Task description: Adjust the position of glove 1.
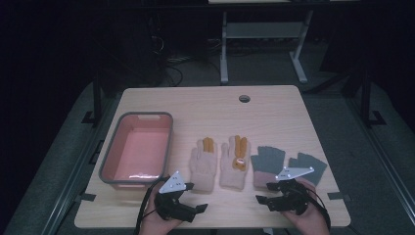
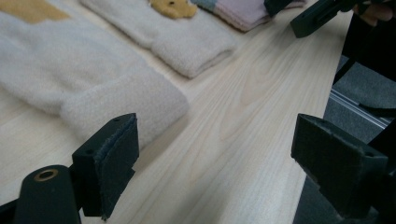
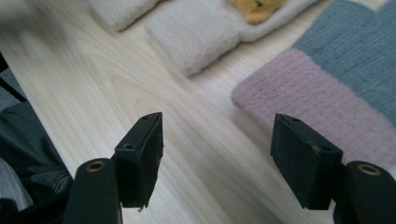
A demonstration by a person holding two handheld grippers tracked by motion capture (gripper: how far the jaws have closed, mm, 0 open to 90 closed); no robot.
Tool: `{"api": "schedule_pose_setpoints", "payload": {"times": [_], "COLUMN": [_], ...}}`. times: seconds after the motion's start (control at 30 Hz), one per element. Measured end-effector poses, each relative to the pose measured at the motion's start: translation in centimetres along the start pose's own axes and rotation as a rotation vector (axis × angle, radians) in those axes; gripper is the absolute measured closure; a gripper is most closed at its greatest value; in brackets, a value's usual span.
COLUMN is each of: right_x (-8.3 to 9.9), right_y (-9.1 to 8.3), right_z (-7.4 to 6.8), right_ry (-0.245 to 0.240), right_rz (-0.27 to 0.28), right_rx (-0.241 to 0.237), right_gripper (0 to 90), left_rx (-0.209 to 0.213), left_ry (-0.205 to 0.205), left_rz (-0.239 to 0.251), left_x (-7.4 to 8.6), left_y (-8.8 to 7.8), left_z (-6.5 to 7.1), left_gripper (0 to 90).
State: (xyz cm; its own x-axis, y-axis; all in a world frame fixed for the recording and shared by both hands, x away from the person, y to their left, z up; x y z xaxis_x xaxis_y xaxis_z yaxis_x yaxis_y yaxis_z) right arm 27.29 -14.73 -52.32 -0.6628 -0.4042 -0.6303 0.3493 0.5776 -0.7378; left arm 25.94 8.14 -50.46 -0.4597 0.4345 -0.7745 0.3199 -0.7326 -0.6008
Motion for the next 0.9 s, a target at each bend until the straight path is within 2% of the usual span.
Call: {"api": "schedule_pose_setpoints", "payload": {"times": [0.37,0.47,0.9], "right_x": [-0.6,-1.0,-3.3], "right_y": [0.1,0.5,1.2], "right_z": [-0.9,-0.9,-1.1], "right_ry": [-0.023,-0.033,-0.068], "right_rz": [-0.02,-0.026,-0.061], "right_rx": [-0.009,0.001,-0.017], "right_gripper": [34.2,33.8,31.8], "left_rx": [-0.013,-0.013,-0.027], "left_ry": [0.001,-0.002,-0.001], "left_rz": [0.008,0.015,0.021], "left_x": [0.1,0.0,-0.2], "left_y": [-0.5,-0.7,-0.9], "left_z": [-0.3,-0.2,-0.4], "left_gripper": [15.1,15.1,15.1]}}
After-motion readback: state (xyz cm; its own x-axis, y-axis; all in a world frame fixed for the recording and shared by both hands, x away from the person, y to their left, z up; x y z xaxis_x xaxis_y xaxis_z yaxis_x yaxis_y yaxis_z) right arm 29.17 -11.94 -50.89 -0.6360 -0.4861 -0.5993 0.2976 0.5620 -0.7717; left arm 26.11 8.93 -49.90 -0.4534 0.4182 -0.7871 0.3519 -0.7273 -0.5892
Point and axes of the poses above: each handheld gripper's, and its own axes: y roughly forward along the jaws, x roughly out of its underside, z roughly to its right, the point moved 10 cm from there along y, roughly forward along the jaws, and after that the axes turned 1 degree about -z, right-handed, at the moved point
